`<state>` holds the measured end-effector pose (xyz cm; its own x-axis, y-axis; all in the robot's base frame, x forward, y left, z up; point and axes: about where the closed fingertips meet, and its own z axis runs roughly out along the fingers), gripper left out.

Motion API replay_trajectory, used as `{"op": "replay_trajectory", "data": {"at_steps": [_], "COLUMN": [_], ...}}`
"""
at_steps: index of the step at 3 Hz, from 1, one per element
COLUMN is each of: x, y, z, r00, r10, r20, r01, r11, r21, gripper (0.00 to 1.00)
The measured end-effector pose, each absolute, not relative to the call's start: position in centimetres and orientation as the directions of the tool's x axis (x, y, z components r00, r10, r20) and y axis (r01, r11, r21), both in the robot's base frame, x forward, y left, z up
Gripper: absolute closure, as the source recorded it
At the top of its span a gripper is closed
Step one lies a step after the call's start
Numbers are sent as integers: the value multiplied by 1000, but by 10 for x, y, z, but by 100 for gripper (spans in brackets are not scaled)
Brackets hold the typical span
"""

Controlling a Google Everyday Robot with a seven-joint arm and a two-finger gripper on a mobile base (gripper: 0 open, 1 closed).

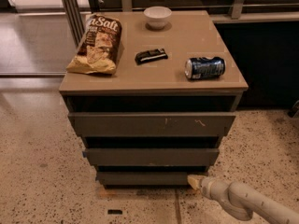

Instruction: Open bottom drawer

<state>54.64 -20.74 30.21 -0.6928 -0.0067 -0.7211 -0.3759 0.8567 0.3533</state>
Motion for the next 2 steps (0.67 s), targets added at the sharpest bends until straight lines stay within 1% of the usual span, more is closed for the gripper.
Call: {"op": "replay_trajectory", "data": {"at_steps": [2], "x": [547], "y": [-212], "z": [293], "r00": [-667], "r10": [3], "r20": [-745], "r01": [-381], "r11": [858], "r21": [345], "gripper": [100]}}
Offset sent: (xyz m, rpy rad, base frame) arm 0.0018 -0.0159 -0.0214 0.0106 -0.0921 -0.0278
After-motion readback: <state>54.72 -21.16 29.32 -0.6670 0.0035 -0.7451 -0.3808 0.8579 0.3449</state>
